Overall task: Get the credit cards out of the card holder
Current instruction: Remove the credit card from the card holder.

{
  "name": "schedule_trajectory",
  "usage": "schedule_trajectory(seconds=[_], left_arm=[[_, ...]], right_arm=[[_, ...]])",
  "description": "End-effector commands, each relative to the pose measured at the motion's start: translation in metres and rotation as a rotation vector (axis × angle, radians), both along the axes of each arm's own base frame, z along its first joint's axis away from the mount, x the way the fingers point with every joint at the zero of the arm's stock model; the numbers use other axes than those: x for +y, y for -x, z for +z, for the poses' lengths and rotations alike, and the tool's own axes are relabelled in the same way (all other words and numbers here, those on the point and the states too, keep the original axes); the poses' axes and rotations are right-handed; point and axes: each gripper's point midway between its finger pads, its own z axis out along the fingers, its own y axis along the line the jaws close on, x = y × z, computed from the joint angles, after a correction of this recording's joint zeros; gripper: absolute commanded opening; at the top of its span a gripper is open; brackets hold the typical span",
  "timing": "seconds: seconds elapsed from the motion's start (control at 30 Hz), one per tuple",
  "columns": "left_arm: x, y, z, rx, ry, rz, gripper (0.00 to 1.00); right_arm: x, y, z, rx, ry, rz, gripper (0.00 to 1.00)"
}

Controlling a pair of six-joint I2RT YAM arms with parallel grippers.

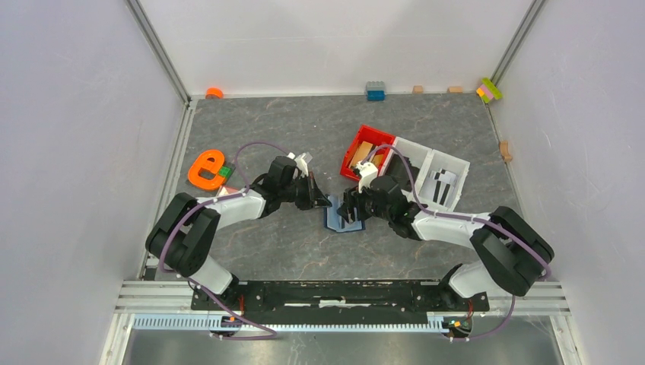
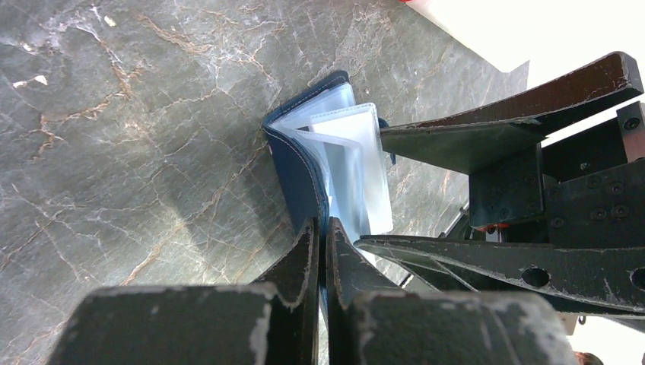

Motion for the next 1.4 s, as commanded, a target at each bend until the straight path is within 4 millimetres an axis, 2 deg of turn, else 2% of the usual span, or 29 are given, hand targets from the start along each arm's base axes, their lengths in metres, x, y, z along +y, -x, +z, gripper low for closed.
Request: schedule_trajectory(seconds=[0.0, 0.03, 0.27, 0.47, 0.6, 0.7, 0.83, 0.9, 0.97, 1.17, 1.37], left_arm=[[-0.005, -0.002, 0.012, -0.057, 0.016, -0.04, 0.03], [-0.005, -0.002, 0.012, -0.055, 0.017, -0.041, 0.04], [-0.005, -0.002, 0.012, -0.052, 0.018, -0.038, 0.33], [-0.01, -0.002, -0.002, 0.008, 0.038, -0.037, 0.47], [-0.012, -0.003, -0.008, 0.033, 0.051, -0.038, 0.5], [-0.01, -0.002, -0.011, 0.039, 0.039, -0.032, 0.47], [-0.007, -0.004, -0.017, 0.056, 0.019, -0.026, 0.36], [-0.008, -0.004, -0.018, 0.063, 0.021, -0.029, 0.2], [-0.007, -0.004, -0.02, 0.073, 0.023, -0.027, 0.11], [-0.006, -0.005, -0.016, 0.064, 0.032, -0.027, 0.04], [-0.007, -0.005, 0.007, -0.012, 0.088, -0.037, 0.02]], right_arm=[[0.012, -0.007, 0.014, -0.04, -0.034, 0.035, 0.69], [0.013, -0.007, 0.014, -0.039, -0.037, 0.041, 0.7], [0.025, 0.001, 0.01, -0.009, -0.074, 0.104, 0.71], [0.031, 0.004, 0.009, 0.008, -0.094, 0.132, 0.71], [0.032, 0.006, 0.009, 0.009, -0.095, 0.137, 0.72], [0.033, 0.007, 0.009, 0.009, -0.094, 0.139, 0.72], [0.033, 0.006, 0.01, 0.005, -0.095, 0.139, 0.72], [0.032, 0.006, 0.01, 0.003, -0.095, 0.135, 0.73], [0.03, 0.005, 0.011, -0.004, -0.09, 0.125, 0.76], [0.02, 0.001, 0.021, -0.045, -0.08, 0.08, 0.88], [-0.003, -0.014, 0.023, -0.057, -0.033, -0.028, 0.9]])
